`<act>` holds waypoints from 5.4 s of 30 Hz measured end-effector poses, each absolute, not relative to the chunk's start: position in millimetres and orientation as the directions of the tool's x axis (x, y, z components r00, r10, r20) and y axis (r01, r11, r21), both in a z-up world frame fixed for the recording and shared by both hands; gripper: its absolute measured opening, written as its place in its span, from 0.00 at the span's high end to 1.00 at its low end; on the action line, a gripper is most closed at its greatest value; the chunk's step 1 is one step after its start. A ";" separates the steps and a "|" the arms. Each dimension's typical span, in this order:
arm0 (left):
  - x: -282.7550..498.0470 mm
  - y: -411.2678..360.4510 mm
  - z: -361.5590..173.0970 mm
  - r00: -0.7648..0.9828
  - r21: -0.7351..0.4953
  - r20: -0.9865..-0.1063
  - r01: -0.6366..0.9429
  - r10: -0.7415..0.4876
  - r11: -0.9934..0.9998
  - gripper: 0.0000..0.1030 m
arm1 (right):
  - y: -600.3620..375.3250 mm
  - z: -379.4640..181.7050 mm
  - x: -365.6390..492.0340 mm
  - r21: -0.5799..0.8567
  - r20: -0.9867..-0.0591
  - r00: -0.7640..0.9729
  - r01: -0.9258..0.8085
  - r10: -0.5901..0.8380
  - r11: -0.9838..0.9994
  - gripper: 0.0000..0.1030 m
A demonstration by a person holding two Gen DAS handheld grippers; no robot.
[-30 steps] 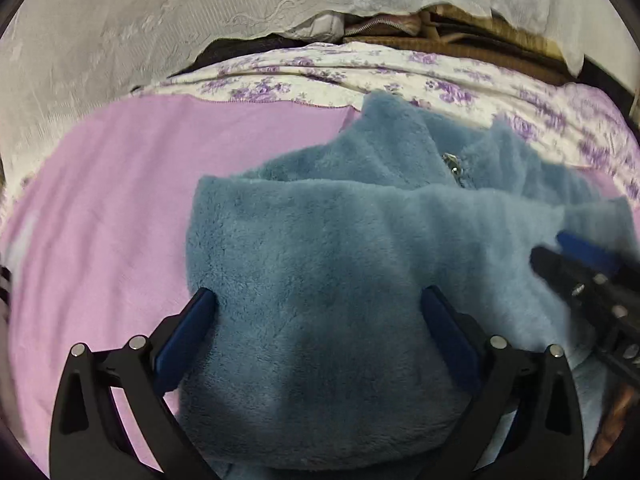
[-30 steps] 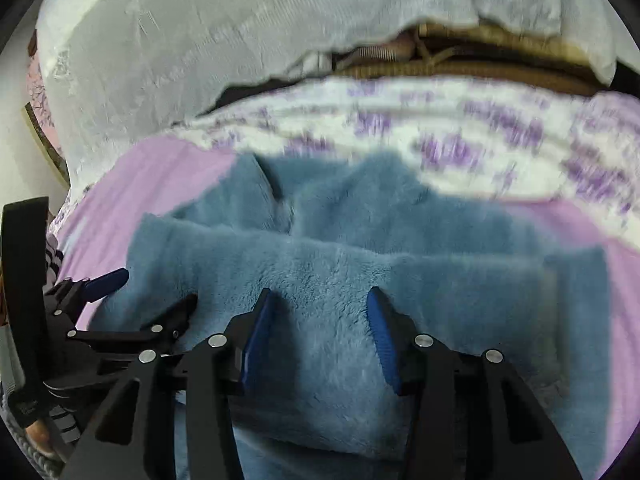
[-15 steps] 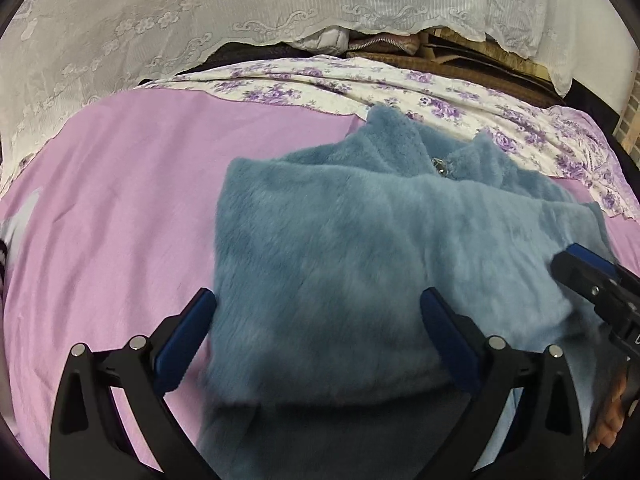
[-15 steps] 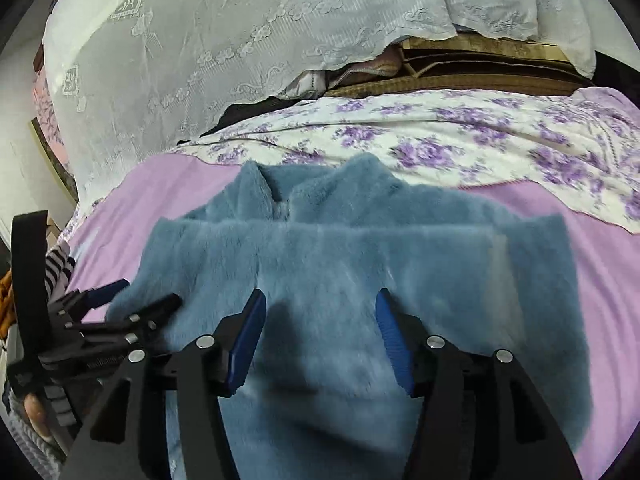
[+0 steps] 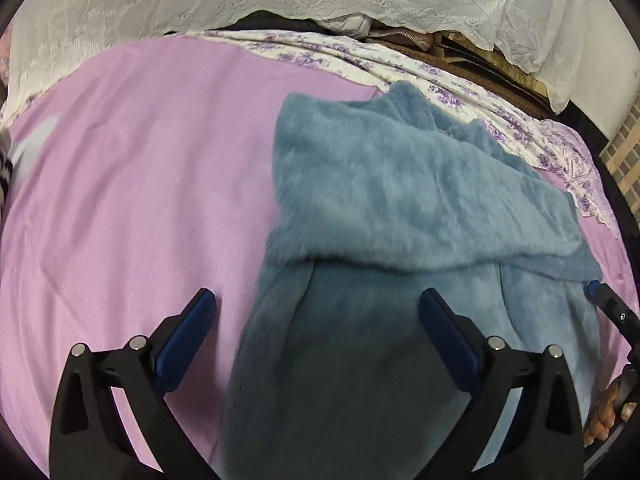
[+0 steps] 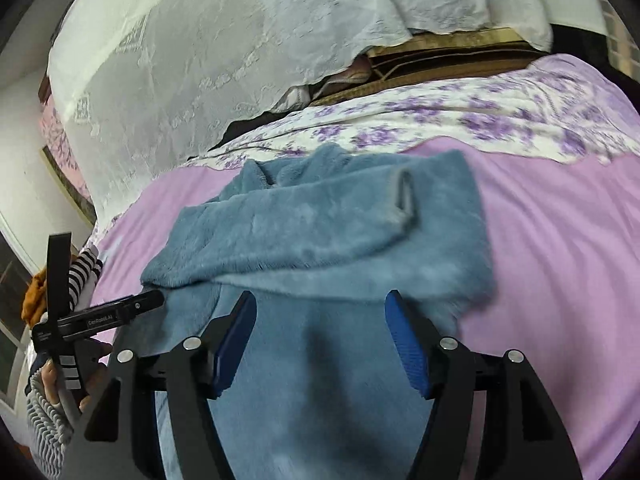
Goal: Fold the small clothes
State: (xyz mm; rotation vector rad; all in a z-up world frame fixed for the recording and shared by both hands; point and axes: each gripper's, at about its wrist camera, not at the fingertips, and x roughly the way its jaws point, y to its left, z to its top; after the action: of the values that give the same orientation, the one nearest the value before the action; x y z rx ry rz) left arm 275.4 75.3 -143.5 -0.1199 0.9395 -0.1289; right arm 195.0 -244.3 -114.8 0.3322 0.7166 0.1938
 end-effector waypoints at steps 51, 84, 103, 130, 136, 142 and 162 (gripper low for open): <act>168.7 108.7 -165.3 0.440 -0.471 -0.719 0.260 -0.538 0.843 0.08 | -258.2 -148.1 106.2 0.551 -0.598 0.594 -0.181 0.537 0.814 0.40; 160.3 111.2 -167.8 0.434 -0.528 -0.684 0.261 -0.587 0.808 0.37 | -249.7 -154.7 93.7 0.615 -0.566 0.518 -0.252 0.641 0.747 0.74; 154.6 111.3 -168.1 0.450 -0.515 -0.682 0.264 -0.577 0.815 0.89 | -264.4 -137.9 77.2 0.617 -0.493 0.592 -0.279 0.638 0.736 0.87; 152.5 117.4 -147.4 0.446 -0.551 -0.654 0.273 -0.611 0.789 0.90 | -277.0 -130.4 93.4 0.725 -0.434 0.565 -0.243 0.702 0.644 0.88; 173.6 115.5 -126.4 0.465 -0.577 -0.624 0.267 -0.627 0.772 0.90 | -281.4 -112.2 115.2 0.759 -0.387 0.573 -0.247 0.723 0.602 0.88; 198.0 114.9 -107.1 0.488 -0.590 -0.599 0.266 -0.635 0.762 0.90 | -284.9 -96.1 141.8 0.759 -0.370 0.590 -0.253 0.718 0.599 0.88; 271.7 101.5 -69.9 0.522 -0.578 -0.585 0.269 -0.621 0.770 0.89 | -295.5 -74.8 228.7 0.758 -0.387 0.604 -0.221 0.697 0.613 0.88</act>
State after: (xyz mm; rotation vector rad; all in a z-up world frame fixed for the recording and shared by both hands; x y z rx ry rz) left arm 271.7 101.5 -69.9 -0.4503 0.8691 -0.5550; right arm 228.7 -295.5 -74.8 0.7247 0.7389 0.5885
